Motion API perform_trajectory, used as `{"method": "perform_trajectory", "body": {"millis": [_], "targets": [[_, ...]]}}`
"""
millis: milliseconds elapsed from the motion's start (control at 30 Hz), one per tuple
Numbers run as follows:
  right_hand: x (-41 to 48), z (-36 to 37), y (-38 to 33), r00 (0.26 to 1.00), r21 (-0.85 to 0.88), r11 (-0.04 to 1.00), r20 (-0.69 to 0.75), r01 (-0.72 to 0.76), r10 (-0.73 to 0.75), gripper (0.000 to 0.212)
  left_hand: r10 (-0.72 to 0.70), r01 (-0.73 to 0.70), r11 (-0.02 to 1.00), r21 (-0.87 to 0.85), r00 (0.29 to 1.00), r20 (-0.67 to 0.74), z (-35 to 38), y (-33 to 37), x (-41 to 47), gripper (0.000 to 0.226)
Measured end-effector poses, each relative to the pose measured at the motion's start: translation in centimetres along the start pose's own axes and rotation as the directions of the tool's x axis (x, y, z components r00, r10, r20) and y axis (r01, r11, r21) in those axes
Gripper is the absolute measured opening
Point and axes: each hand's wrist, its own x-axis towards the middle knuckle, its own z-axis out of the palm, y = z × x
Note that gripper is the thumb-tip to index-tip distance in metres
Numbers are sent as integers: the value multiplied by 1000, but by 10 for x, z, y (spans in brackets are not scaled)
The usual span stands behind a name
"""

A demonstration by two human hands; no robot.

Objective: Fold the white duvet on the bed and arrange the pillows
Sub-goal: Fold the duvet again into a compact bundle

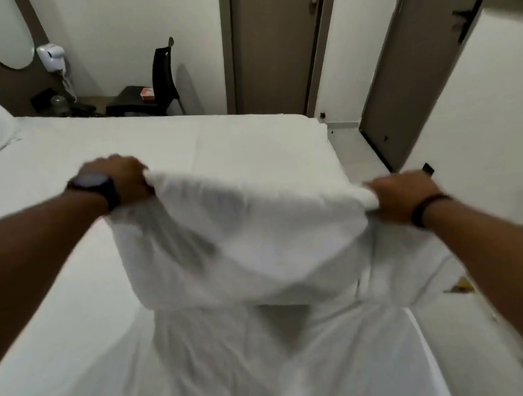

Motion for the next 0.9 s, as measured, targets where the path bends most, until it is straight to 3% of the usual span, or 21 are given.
{"method": "perform_trajectory", "body": {"millis": [33, 67, 100, 133, 200, 233, 333, 467, 667, 900], "targets": [[41, -16, 13, 973, 11, 998, -222, -60, 60, 38, -11, 1, 998, -57, 983, -186, -20, -3, 39, 47], [76, -28, 23, 894, 47, 989, -424, -138, 145, 37, -36, -3, 995, -103, 928, -372, -32, -6, 73, 54], [105, -36, 28, 810, 112, 965, -526, -236, 259, 38, -84, 16, 991, -136, 858, -507, -38, -9, 99, 64], [126, -41, 28, 773, 158, 930, -520, -332, 365, 45, -152, 60, 981, -184, 828, -540, -37, -11, 119, 83], [160, -32, 15, 819, 154, 894, -357, -422, 448, 58, -209, 129, 970, -206, 874, -439, -14, -10, 149, 118], [171, -16, 4, 858, 138, 903, -280, -407, 430, 59, -169, 124, 982, -142, 913, -372, 7, -6, 157, 122], [178, 52, -29, 943, 179, 938, -100, -297, 318, 65, 13, -21, 997, -71, 994, -109, 86, 18, 160, 117], [175, 137, -59, 957, 242, 931, 165, -275, 240, 73, 165, -163, 986, -24, 980, 112, 174, 55, 151, 116], [184, 236, -87, 953, 276, 938, 275, -208, 130, 100, 180, -205, 975, 89, 956, 230, 267, 66, 139, 132], [185, 283, -71, 987, 27, 988, 52, -151, 150, 126, 112, -130, 977, 169, 988, 109, 301, 68, 145, 148]]}}
